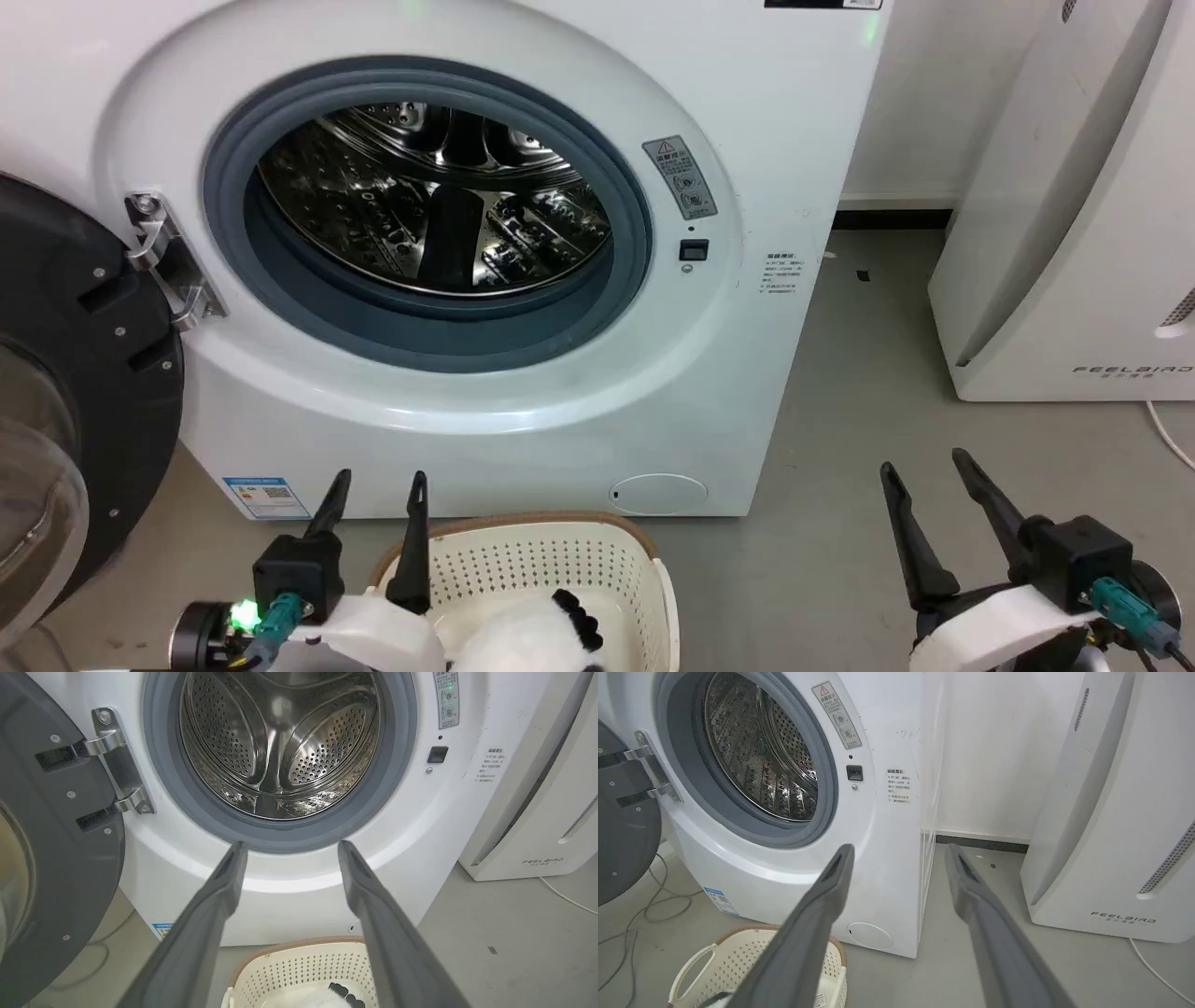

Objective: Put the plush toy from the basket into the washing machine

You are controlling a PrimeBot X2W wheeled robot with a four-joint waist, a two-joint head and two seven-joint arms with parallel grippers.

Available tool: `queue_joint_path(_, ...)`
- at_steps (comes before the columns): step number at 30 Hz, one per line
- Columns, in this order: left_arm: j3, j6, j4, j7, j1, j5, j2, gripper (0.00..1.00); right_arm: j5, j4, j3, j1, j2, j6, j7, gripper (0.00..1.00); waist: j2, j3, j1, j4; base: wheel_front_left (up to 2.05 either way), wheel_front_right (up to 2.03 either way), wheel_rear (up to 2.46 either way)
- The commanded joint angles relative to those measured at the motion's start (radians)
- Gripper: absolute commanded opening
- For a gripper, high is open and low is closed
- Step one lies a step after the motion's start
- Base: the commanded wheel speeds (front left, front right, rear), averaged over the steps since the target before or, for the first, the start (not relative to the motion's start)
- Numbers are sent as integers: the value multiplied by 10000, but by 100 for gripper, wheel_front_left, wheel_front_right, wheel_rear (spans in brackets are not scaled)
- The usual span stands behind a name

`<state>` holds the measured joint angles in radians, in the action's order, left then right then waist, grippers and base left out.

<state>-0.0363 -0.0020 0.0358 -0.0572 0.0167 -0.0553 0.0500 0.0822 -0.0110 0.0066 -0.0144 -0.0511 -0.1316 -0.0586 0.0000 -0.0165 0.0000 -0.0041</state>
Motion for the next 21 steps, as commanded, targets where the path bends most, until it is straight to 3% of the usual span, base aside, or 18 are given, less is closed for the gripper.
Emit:
queue_joint_path(1, -48, 21, 78, -99, 66, -58, 2, 100, 87, -38, 20, -91, 2, 2, -96, 100, 0, -24, 0, -8, 0, 0, 0)
queue_joint_path(21, -604, -80, 2304, -511, -618, -530, 3, 100, 549, -93, 291, 135, 4, 4, -513, 100, 0, -810, 0, -331, 0, 0, 0)
